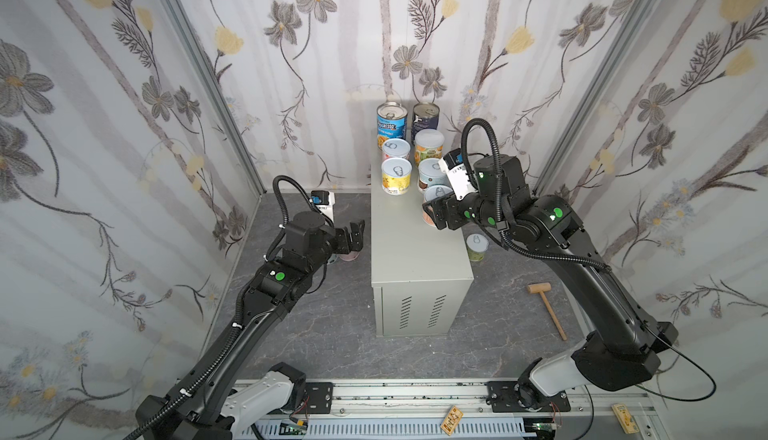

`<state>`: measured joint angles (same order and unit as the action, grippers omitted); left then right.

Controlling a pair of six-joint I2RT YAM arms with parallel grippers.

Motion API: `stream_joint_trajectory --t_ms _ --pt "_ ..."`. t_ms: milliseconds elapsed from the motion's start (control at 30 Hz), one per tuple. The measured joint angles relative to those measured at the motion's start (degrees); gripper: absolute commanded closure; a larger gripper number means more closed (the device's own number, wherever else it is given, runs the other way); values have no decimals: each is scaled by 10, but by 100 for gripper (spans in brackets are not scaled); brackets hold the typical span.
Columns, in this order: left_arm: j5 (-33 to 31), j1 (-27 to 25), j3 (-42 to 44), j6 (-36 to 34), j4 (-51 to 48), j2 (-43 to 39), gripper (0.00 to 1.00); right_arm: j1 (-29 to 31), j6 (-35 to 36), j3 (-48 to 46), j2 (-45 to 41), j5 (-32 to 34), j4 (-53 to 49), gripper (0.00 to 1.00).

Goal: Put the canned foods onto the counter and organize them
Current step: 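Lower the held can onto the cabinet top in front of the light-blue can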

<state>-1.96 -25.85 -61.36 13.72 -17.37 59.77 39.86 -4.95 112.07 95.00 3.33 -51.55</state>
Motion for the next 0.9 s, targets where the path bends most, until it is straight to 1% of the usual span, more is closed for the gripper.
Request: stream_joint_trajectory --t_ms 100,267,467,733,900 --pt "-1 0 0 0 0 0 0 0 0 -8 -9 0 4 12" --pt "-2 0 0 0 0 1 0 0 -2 -67 -42 0 21 12" --pt "-2 0 0 0 0 7 0 0 -10 -116 -70 0 55 18" --pt "-2 0 0 0 0 7 0 0 -10 -122 -70 -2 77 28" --pt "-4 0 0 0 0 5 0 0 -10 -123 -66 -2 81 30"
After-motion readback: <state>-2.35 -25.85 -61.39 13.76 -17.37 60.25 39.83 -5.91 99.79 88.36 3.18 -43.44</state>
